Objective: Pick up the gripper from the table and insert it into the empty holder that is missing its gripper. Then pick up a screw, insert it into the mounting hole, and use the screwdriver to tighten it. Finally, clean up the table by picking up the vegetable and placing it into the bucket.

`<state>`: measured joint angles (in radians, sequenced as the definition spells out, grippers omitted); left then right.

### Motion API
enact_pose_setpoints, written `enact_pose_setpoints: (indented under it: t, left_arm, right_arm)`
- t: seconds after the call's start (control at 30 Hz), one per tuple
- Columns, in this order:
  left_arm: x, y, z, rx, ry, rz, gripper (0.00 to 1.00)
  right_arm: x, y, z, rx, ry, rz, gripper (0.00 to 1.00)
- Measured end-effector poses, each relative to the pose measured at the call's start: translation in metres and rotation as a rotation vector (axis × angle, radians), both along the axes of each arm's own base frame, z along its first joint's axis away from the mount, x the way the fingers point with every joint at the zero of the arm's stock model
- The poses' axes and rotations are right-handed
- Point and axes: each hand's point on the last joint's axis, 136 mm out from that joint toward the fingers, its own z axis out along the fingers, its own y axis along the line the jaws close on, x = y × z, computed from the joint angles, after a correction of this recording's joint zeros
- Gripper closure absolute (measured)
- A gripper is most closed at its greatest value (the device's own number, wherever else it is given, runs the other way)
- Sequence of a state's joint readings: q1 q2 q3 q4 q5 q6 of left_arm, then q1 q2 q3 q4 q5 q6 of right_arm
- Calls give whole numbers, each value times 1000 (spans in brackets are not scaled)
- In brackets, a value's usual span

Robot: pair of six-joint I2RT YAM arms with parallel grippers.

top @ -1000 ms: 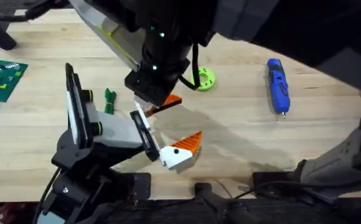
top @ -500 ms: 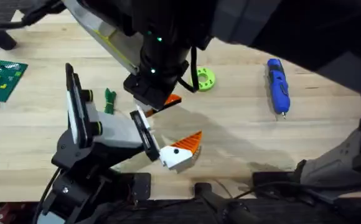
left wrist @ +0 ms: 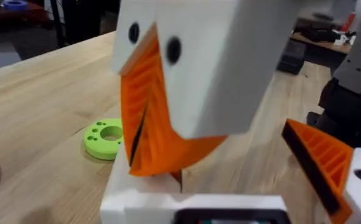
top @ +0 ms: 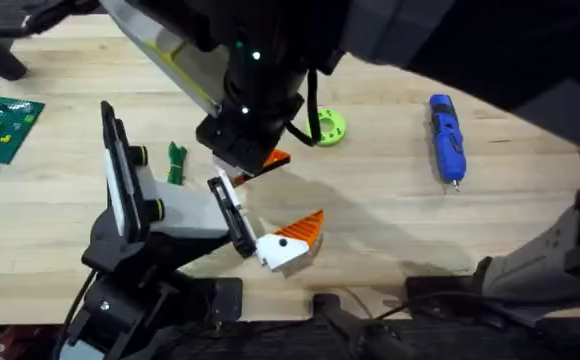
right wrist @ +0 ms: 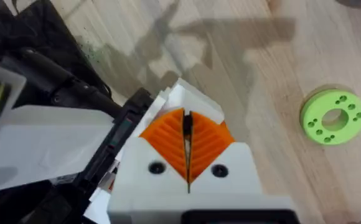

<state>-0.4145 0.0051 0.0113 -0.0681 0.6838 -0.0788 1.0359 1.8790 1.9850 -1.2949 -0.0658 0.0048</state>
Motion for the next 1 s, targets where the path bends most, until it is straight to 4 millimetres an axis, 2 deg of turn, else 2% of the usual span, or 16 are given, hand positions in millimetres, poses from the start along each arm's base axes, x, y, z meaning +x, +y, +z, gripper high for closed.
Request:
enact_pose_setpoints:
  t: [0.2, 0.23, 0.27, 0.4, 0.47, 0.53, 1.0]
  left_arm:
    - [0, 0, 0, 4, -7, 0, 16]
    - [0, 0, 0, 4, -7, 0, 16]
    - [0, 0, 0, 4, -8, 0, 16]
    - [2, 1, 0, 5, -8, 15, 16]
    - [4, 2, 0, 5, -7, 26, 16]
    - [5, 3, 0, 5, -7, 29, 16]
    - [5, 3, 0, 5, -7, 30, 16]
  right_arm:
    - [0, -1, 1, -2, 2, 4, 993]
    - [0, -1, 1, -2, 2, 4, 961]
    - [0, -1, 1, -2, 2, 2, 860]
    - [2, -5, 1, -15, -5, -5, 282]
    - [9, -9, 2, -22, -20, -19, 46]
    - [12, -10, 2, -21, -21, -26, 12]
    - [11, -10, 2, -21, -22, -24, 8]
